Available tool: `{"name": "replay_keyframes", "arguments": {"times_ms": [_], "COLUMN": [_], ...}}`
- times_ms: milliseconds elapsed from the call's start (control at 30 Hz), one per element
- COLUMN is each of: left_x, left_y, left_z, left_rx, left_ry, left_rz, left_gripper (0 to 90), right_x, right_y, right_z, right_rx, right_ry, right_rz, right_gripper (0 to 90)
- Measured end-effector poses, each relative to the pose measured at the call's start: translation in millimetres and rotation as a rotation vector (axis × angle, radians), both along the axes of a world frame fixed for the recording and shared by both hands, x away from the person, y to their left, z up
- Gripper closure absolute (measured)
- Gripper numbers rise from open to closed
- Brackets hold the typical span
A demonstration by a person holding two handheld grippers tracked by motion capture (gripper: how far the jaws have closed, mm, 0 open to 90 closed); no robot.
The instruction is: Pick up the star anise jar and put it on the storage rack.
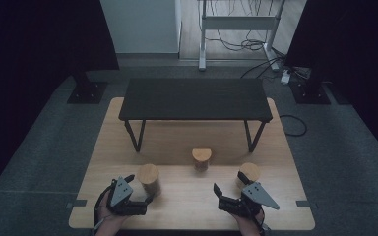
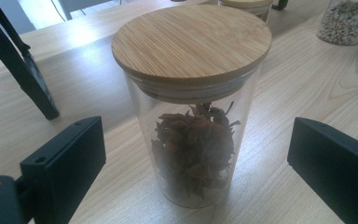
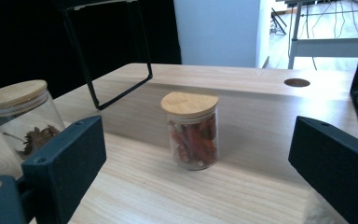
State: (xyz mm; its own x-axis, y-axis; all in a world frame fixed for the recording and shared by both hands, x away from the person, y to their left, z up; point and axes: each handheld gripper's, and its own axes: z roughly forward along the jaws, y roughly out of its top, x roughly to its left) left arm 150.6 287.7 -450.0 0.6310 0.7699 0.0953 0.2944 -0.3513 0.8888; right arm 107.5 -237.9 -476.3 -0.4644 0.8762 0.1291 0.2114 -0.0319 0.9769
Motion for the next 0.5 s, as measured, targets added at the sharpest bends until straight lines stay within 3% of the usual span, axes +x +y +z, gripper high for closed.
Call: {"name": "replay_keyframes", "arguments": {"times_ms": [400, 500], "left_x": [-0.8, -5.0], "left_y": [-4.2, 2.7], "left_z": [0.1, 7.7], "left_rx": [0.007, -0.026], "left_ry": [-0.004, 0.019], "left_rz": [0.017, 0.020], "left_gripper": [2.1, 1.1], "right_x": [-3.4, -9.2], "right_y": [6.8, 3.0], "right_z": [0.9, -1.1], "right_rx": [-0.027, -0.029], "right_ry": [0.000, 0.010], "right_rz": [0.077, 0.086], "right_gripper": [2.7, 2.7]}}
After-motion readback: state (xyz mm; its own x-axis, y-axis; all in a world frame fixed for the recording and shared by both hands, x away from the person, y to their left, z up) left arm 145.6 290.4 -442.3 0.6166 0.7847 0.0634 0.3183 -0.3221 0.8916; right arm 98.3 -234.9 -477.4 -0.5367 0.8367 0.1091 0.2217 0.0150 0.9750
